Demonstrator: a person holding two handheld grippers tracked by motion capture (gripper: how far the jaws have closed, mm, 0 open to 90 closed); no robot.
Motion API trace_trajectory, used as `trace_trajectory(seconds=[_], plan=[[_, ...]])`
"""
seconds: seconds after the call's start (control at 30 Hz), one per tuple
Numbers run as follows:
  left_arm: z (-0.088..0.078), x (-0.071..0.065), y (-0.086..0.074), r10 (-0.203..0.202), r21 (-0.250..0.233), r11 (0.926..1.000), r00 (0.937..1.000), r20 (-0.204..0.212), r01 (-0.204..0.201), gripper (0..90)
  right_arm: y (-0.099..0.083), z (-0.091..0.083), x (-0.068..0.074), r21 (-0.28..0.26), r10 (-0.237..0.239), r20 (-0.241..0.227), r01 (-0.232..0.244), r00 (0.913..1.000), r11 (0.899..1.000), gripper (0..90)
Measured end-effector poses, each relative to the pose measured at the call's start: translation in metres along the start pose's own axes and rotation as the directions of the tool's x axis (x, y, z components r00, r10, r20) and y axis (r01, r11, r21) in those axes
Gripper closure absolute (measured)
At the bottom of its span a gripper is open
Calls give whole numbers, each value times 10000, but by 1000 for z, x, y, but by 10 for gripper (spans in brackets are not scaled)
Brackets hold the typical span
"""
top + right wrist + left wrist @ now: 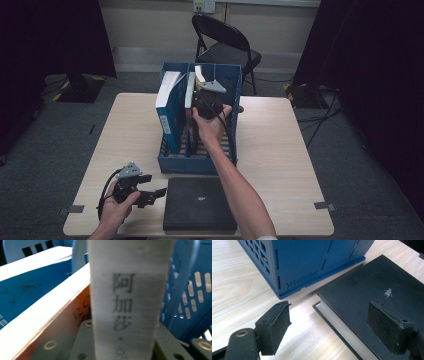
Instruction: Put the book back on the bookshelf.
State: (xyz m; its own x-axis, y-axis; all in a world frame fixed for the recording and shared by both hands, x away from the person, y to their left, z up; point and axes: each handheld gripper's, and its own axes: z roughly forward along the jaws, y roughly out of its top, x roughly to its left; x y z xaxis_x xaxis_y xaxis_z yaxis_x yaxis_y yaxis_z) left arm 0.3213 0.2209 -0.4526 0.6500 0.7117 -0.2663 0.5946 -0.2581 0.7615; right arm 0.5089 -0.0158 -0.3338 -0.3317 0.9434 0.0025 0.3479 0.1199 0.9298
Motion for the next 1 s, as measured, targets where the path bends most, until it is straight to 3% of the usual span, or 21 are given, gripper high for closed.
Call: trace_trajectory(seconds=[0.27,0.63,1.0], plan=[[0,-1,0,25,-35,10000,10000,-43,-25,191,-5,4,-1,-20,-77,-165,77,9998,10000,732],[1,0,0,20,-31,10000,10000,-46,-20,192,-29,18,-5,609,-26,-345,47,9994,9981,722],[1,-1,-1,21,13,10000,10000,-24,-21,191,-36,7,-8,538,-115,-802,159,9967,9984,665]])
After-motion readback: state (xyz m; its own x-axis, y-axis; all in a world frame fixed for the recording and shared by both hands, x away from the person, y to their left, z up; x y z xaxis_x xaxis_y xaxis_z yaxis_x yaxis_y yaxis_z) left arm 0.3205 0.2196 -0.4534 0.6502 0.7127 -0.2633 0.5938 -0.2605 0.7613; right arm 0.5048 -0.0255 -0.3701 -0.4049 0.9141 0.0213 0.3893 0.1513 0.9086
